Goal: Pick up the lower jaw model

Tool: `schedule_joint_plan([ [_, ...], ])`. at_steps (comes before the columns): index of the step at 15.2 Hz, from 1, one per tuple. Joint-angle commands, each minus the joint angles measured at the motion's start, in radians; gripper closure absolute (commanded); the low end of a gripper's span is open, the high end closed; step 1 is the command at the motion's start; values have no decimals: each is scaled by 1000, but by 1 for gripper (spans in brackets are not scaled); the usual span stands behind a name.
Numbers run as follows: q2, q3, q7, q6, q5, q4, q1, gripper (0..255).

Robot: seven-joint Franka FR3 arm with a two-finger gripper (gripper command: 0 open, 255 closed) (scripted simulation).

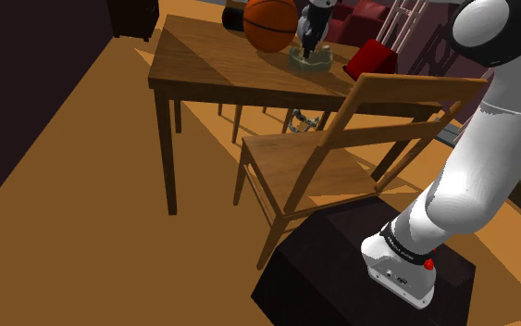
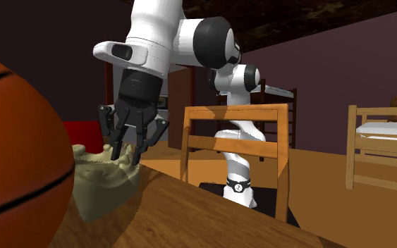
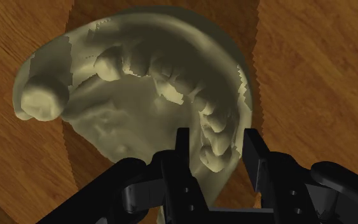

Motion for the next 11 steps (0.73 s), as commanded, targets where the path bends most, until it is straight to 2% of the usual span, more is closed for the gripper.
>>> schedule_joint_plan([
  [1,3,0,-5,-31,2,36,0,255],
  [9,25,-1,-26,-146,10,174,-4,255],
  [11,25,-1,-27,-148,10,177,-4,255],
])
